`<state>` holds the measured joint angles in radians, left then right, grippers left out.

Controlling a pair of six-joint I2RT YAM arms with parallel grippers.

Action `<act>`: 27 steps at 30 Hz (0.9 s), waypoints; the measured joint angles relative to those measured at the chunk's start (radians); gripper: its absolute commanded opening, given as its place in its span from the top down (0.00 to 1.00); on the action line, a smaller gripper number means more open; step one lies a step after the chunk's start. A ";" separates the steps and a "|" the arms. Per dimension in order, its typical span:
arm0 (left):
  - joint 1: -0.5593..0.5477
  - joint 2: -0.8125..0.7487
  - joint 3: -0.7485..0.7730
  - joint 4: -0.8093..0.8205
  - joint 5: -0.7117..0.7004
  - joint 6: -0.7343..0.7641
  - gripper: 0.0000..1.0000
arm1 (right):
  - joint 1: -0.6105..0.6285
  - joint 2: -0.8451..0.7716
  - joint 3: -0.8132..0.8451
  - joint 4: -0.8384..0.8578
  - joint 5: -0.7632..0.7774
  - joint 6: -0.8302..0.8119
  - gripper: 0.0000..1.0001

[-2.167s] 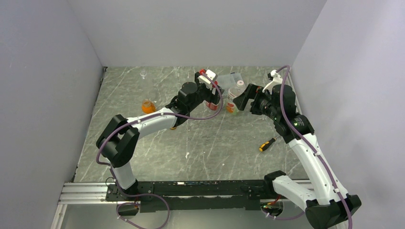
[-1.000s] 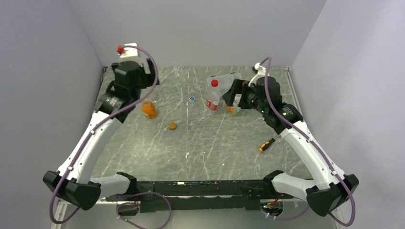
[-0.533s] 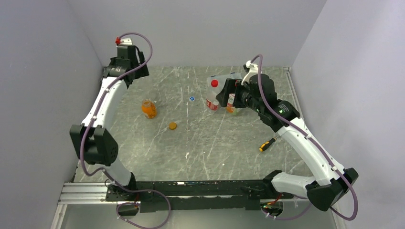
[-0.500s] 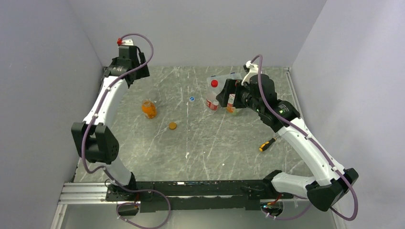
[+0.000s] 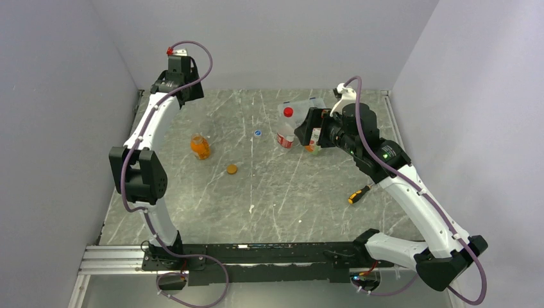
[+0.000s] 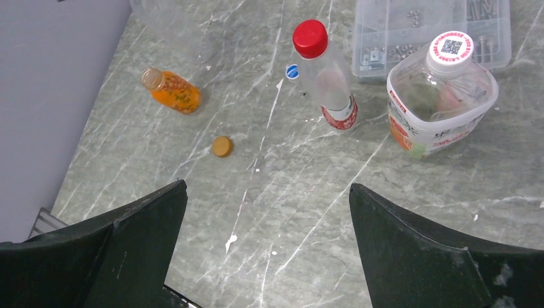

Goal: Screw on the bottle caps
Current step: Pick up the plastic bottle at the center of the board.

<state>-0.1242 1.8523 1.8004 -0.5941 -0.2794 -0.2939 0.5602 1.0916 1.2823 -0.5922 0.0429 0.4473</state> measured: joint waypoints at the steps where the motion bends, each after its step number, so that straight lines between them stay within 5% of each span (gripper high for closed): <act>1: 0.000 0.004 0.002 0.001 0.001 0.001 0.41 | 0.000 0.000 0.000 0.000 0.002 -0.001 0.00; 27: -0.033 0.075 0.065 -0.025 -0.014 0.050 0.61 | 0.000 0.000 -0.001 -0.006 0.009 -0.010 0.00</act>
<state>-0.1570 1.9270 1.8656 -0.6189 -0.2935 -0.2440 0.5598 1.0916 1.2812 -0.5980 0.0521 0.4370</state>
